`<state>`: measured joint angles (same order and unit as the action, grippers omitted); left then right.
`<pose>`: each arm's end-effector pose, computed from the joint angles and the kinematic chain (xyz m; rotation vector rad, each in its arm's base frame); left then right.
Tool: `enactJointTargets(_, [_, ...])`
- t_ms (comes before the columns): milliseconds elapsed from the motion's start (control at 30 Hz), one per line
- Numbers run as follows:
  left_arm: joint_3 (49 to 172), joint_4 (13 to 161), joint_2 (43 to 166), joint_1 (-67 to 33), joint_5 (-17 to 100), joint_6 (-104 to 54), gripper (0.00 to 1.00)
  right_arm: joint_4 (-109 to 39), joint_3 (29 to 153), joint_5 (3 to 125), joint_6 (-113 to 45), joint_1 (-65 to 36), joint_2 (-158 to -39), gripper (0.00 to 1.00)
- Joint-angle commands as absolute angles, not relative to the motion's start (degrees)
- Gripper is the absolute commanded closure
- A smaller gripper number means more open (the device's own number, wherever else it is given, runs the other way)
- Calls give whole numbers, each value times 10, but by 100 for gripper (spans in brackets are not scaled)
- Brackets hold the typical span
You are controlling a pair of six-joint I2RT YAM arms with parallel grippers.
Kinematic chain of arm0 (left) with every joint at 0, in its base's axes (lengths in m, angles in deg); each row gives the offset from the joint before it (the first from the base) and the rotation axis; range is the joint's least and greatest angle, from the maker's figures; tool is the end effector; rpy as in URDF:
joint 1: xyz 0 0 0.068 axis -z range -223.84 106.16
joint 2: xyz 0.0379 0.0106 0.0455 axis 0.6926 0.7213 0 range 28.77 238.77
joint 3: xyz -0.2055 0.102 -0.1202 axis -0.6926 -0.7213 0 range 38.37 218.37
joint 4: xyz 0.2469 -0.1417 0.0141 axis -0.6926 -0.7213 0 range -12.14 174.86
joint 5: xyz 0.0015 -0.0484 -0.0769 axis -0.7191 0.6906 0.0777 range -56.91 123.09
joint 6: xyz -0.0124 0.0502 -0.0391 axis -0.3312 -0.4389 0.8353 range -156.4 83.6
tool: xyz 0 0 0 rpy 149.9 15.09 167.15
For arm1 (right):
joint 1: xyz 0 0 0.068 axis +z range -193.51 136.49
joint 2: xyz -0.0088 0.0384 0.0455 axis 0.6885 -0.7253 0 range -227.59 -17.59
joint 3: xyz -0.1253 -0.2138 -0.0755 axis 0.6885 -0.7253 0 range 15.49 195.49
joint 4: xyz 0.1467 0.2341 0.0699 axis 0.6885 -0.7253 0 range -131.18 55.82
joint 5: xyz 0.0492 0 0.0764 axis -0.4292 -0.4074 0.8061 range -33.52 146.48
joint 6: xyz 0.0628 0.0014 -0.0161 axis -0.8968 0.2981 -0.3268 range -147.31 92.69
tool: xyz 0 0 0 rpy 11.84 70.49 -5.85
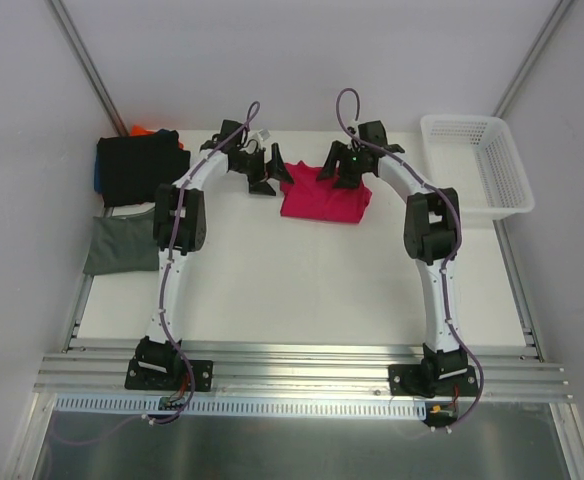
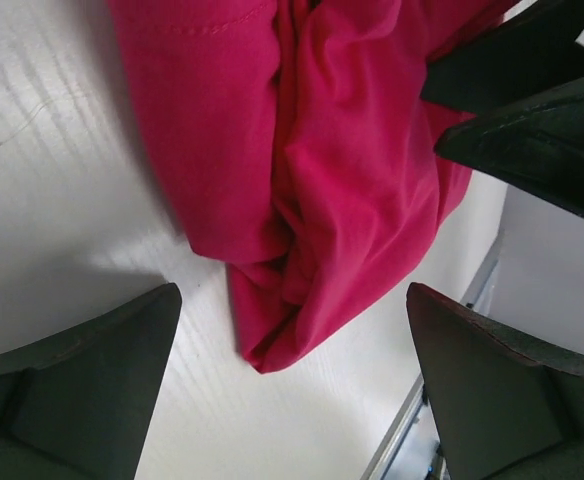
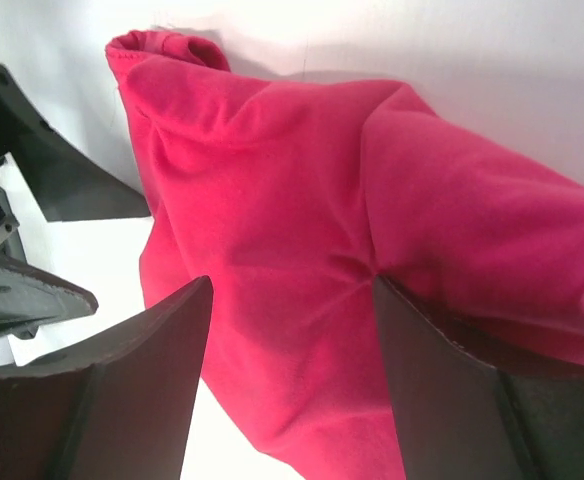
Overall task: Fold and stack the t-shirts
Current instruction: Fold the tshirt
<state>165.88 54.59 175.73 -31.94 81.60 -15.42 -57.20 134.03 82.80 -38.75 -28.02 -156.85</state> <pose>0.5532 -0.1552 0.1343 0.2059 2.4271 -1.2879 0.5426 0.1737 0.1546 -0.3176 2.3400 0.7681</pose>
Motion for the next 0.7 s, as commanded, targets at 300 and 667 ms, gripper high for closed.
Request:
enactJointTargets(300, [1696, 661, 1869, -314, 907, -53, 3, -598, 1330, 813, -364, -269, -1549, 31])
enactJointTargets(667, [1668, 717, 1869, -295, 948, 10, 17, -591, 1351, 810, -372, -243, -1567, 30])
